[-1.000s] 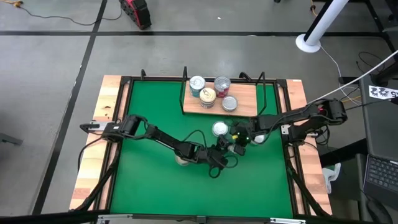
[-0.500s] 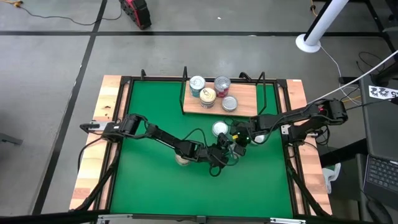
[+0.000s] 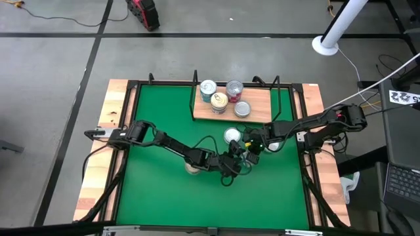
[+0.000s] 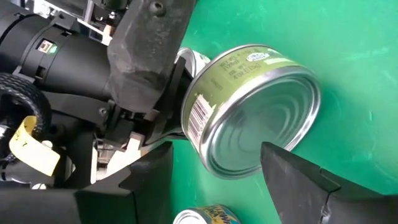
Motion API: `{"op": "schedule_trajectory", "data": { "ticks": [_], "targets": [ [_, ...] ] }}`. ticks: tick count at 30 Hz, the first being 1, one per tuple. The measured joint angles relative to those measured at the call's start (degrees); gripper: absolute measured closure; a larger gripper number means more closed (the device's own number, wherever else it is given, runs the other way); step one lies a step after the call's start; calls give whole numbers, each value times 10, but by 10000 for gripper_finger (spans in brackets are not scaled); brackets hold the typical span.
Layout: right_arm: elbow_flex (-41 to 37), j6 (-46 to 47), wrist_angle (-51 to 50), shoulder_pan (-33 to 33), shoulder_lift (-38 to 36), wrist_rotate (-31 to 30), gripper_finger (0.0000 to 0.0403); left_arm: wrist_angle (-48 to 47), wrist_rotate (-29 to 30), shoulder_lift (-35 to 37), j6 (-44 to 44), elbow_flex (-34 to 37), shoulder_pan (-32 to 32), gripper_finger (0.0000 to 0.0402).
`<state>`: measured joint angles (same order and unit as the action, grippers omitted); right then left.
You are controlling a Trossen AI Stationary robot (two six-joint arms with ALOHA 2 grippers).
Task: Stack canned seafood by type on shelf
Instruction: Put the green tuna can on the shelf
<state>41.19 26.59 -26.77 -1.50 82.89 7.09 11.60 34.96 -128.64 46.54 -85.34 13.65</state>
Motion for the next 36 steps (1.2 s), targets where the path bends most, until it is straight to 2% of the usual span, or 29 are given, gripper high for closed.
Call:
{"op": "schedule_trajectory", "data": {
  "ticks": [4, 13, 17, 21, 27, 32, 36],
  "targets": [
    [0, 1, 0, 0, 0, 0, 346, -2, 0, 0, -1, 0, 4, 163],
    [1, 2, -3, 0, 0, 0, 238, -2, 0, 0, -1, 0, 6, 163],
    [1, 2, -3, 0, 0, 0, 206, -2, 0, 0, -2, 0, 6, 163],
    [1, 1, -4, 0, 0, 0, 193, -2, 0, 0, -38, 0, 6, 163],
    [1, 0, -5, 0, -2, 0, 195, -2, 0, 0, -92, 0, 6, 163],
    [2, 0, -16, 0, -12, -1, 196, -2, 0, 0, -105, 0, 6, 163],
    [2, -1, -40, 0, -31, -26, 196, -2, -1, 0, -106, 1, 6, 163]
  ]
}}
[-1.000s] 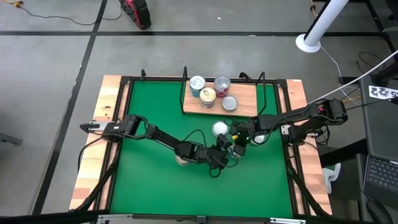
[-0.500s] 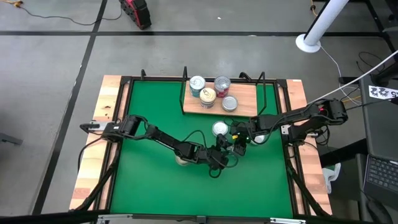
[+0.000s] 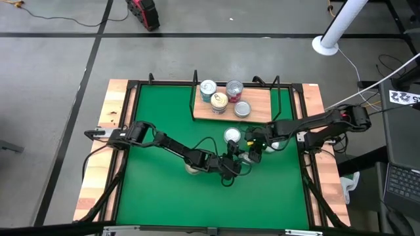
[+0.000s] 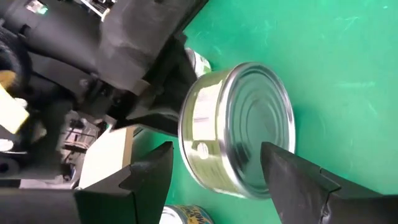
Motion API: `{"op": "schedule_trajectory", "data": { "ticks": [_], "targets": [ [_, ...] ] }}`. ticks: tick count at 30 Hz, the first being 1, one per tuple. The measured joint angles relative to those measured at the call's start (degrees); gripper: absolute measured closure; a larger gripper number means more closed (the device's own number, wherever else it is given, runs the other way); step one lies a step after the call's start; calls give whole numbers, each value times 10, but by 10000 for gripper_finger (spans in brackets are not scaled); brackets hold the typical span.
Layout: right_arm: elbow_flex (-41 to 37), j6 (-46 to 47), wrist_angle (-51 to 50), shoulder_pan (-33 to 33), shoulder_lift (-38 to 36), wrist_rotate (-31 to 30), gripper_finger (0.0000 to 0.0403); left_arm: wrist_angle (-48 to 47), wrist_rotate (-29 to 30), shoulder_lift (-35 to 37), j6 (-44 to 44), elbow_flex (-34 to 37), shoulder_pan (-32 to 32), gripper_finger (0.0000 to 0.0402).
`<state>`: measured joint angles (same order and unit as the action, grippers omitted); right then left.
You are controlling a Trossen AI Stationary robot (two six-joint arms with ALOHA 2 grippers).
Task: Stack canned seafood by type on shelf
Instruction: Put the green tuna can on the shelf
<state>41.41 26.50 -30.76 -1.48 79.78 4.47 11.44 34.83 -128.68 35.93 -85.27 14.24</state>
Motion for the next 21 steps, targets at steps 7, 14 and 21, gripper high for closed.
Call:
{"op": "schedule_trajectory", "data": {
  "ticks": [7, 14, 21],
  "targets": [
    [0, 2, -31, 0, -61, -25, 196, 0, -1, 0, 0, 0, 0, 163],
    [0, 2, -33, 0, -141, -24, 196, 0, -1, 0, 0, 0, 0, 163],
    [0, 24, -16, 0, -191, -2, 196, -1, -1, 0, -1, 0, -1, 163]
  ]
}}
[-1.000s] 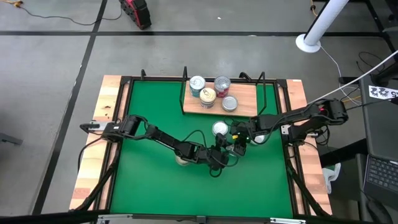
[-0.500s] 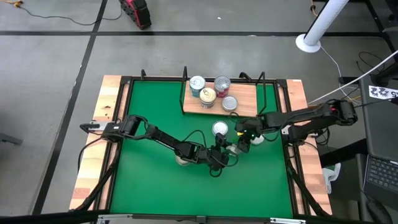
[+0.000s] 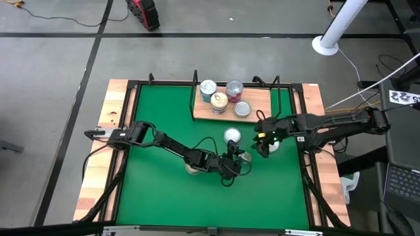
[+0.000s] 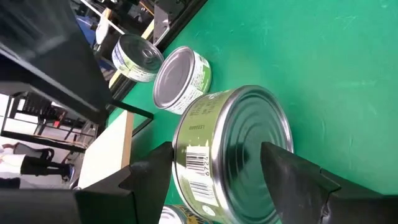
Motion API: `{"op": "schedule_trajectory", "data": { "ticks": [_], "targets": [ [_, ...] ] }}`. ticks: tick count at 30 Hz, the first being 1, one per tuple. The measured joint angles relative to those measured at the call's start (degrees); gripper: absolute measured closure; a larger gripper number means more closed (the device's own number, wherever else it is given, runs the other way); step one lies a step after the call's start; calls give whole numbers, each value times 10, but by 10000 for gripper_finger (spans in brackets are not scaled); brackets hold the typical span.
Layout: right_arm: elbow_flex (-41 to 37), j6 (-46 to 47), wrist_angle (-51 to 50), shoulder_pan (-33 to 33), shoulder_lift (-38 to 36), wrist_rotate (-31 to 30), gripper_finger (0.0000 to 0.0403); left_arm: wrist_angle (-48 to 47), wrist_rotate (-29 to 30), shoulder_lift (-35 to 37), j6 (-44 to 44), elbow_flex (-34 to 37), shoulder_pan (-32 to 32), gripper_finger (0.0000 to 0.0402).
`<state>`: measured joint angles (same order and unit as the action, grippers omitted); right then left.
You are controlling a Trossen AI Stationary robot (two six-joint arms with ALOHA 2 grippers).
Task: Stack canned seafood by type on shelf
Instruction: Put the green tuna can on the shelf
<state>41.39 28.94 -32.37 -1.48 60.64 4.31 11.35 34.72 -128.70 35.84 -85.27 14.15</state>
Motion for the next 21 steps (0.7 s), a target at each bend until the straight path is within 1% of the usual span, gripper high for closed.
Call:
{"op": "schedule_trajectory", "data": {
  "ticks": [3, 6, 9, 14, 19, 21],
  "targets": [
    [0, 25, 14, 0, -1, 40, 196, -1, 0, 0, 0, 0, 0, 163],
    [0, 28, 21, -1, 3, 76, 196, -1, 0, 0, 0, 0, 0, 163],
    [0, 28, 23, -13, 4, 83, 196, -1, 0, 0, -1, 0, 0, 163],
    [0, 36, 24, -61, 4, 44, 196, 0, 0, 0, -2, 0, -1, 163],
    [0, 40, 23, -123, 4, -55, 196, 0, 0, 0, -8, 0, -4, 163],
    [0, 40, 23, -146, 4, -85, 196, 0, 0, 0, -10, 0, -5, 163]
  ]
}}
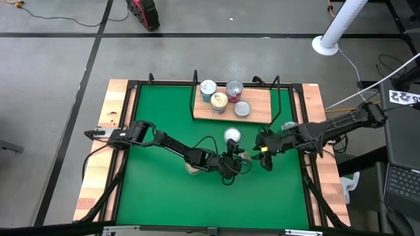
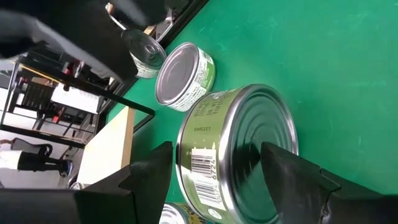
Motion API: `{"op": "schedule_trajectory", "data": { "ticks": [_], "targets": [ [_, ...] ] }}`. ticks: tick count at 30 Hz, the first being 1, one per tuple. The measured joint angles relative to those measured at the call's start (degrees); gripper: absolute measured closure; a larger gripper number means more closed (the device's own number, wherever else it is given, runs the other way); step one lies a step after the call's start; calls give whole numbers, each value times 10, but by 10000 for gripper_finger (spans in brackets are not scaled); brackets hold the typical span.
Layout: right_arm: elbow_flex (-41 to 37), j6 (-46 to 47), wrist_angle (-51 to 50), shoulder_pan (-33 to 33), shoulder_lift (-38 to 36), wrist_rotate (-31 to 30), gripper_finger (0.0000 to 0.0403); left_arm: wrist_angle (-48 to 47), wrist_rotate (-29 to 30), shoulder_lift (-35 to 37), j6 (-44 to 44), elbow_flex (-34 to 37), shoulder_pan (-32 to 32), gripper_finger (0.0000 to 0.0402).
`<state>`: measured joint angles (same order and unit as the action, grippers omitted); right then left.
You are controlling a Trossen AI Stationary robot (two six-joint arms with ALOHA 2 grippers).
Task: Stack canned seafood by type on shelf
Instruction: Put the green tuna can on the shelf
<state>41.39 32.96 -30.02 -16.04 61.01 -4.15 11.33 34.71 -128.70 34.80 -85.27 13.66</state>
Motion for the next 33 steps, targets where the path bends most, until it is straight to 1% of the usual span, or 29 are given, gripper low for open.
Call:
{"op": "schedule_trajectory", "data": {
  "ticks": [2, 5, 11, 13, 20, 25, 33],
  "targets": [
    [0, 0, 0, -16, 0, -14, 196, 0, 0, 0, 0, 0, 0, 163],
    [0, 0, 0, -32, 0, -15, 196, 0, 0, 0, 0, 0, 0, 163],
    [0, 28, 1, -43, 0, -28, 196, 0, 0, 0, -1, 0, 0, 163],
    [0, 28, 0, -50, 0, -45, 196, 0, 0, 0, -1, 0, 0, 163],
    [0, 28, 0, -94, 1, -137, 196, 0, 0, 0, -1, 0, 0, 163],
    [0, 27, -1, -117, 27, -180, 196, 0, 0, 0, -2, 0, 0, 163],
    [-1, 27, 2, -126, 96, -203, 196, 0, 0, 0, -3, 0, 0, 163]
  ]
}}
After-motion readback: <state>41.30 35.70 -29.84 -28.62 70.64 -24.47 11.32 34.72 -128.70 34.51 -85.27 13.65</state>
